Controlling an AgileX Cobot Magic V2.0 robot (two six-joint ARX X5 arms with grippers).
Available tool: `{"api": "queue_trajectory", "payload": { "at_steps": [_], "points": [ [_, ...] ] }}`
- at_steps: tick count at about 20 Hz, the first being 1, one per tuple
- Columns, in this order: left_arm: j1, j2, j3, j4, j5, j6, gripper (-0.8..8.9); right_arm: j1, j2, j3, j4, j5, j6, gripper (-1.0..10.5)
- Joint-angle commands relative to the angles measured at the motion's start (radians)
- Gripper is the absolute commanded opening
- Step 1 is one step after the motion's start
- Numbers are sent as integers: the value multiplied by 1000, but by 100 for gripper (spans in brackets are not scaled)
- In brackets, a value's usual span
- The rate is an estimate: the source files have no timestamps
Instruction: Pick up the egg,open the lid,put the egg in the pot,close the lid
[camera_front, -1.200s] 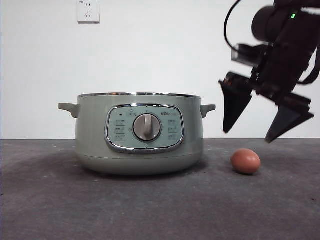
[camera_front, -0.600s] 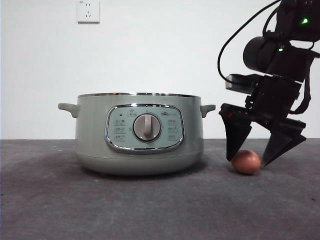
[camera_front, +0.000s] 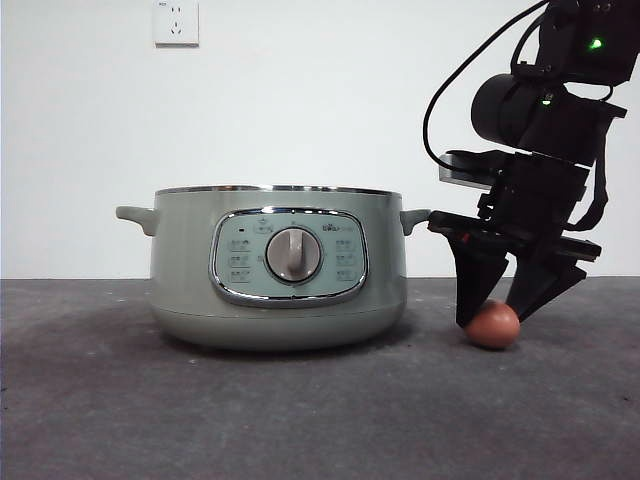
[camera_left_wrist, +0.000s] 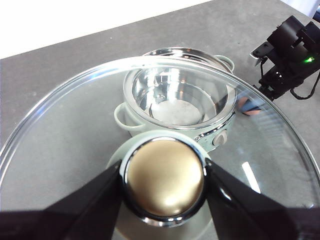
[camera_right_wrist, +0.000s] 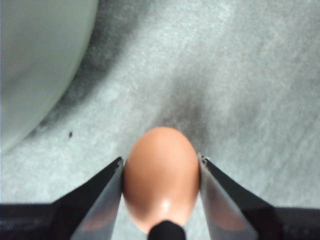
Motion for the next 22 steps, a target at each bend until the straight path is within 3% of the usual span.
{"api": "queue_trajectory", "payload": {
  "at_steps": [1,6,11,15,22],
  "points": [
    [3,-10,7,42,7,-5,-8,2,-42,-2,-47,2,11,-12],
    [3,-10,7,42,10,-4,-8,2,-266,-2,-116,5,12,-12],
    [3,-10,7,42,10,-3,-8,51,-402,78,-42,4,37,-13],
    [3,-6,7,41,14,-2,-8,172,-297,270,-17,5,36,-13],
    [2,-6,7,39,18,-2,-8,298,103,656,-63,19,32,-13]
  ]
}}
